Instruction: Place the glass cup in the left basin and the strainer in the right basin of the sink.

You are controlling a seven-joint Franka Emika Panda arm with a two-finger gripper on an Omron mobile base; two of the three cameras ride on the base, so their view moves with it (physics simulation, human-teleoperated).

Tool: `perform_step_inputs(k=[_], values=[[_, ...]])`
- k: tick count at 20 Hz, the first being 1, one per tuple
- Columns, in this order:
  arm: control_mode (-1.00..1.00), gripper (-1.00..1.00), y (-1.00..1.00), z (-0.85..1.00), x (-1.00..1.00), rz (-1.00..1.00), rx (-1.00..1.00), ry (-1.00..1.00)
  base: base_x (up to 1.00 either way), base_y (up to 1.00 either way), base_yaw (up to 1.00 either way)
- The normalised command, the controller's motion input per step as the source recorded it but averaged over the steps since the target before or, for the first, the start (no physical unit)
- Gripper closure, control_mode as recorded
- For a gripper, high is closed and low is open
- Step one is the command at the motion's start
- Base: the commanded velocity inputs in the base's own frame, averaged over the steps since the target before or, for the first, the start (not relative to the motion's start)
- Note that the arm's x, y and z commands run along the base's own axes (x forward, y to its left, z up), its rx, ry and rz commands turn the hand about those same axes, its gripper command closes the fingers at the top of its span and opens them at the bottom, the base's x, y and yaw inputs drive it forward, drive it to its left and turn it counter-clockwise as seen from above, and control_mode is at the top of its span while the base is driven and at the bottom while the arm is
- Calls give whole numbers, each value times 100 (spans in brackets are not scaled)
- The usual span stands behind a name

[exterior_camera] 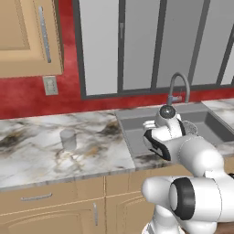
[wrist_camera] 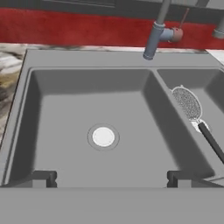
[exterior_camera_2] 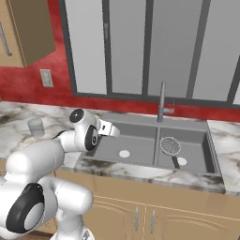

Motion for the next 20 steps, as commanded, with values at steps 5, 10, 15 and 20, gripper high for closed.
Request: perform_step_inputs(k=[5, 10, 15, 20], values=[[100, -100, 0, 0, 0, 0, 0, 0, -15, 65, 0], [100, -100, 0, 0, 0, 0, 0, 0, -6, 55, 0], [100, -100, 0, 0, 0, 0, 0, 0, 0, 8, 0], [100, -100, 0, 0, 0, 0, 0, 0, 11, -8, 0]])
